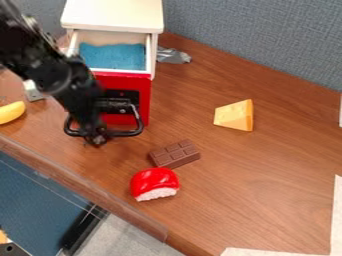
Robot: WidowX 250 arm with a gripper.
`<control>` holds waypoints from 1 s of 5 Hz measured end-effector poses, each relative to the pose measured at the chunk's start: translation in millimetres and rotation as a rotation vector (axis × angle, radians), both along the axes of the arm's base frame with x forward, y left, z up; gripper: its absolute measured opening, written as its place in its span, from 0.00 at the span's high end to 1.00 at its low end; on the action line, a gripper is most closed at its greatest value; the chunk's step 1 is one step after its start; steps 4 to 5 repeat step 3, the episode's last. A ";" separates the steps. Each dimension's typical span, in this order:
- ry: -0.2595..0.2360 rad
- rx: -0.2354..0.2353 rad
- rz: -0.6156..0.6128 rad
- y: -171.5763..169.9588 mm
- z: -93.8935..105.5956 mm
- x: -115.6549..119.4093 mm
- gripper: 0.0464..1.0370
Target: Open the drawer
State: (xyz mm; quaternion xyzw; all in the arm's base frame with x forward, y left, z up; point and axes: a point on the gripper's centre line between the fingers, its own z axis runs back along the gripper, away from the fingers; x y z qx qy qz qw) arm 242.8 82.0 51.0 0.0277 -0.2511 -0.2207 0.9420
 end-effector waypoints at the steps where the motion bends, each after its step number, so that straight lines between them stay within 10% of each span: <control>1: -0.010 0.002 0.040 19.7 20.5 -1.5 0.04; 5: 0.081 0.011 0.064 59.2 45.2 -20.5 0.04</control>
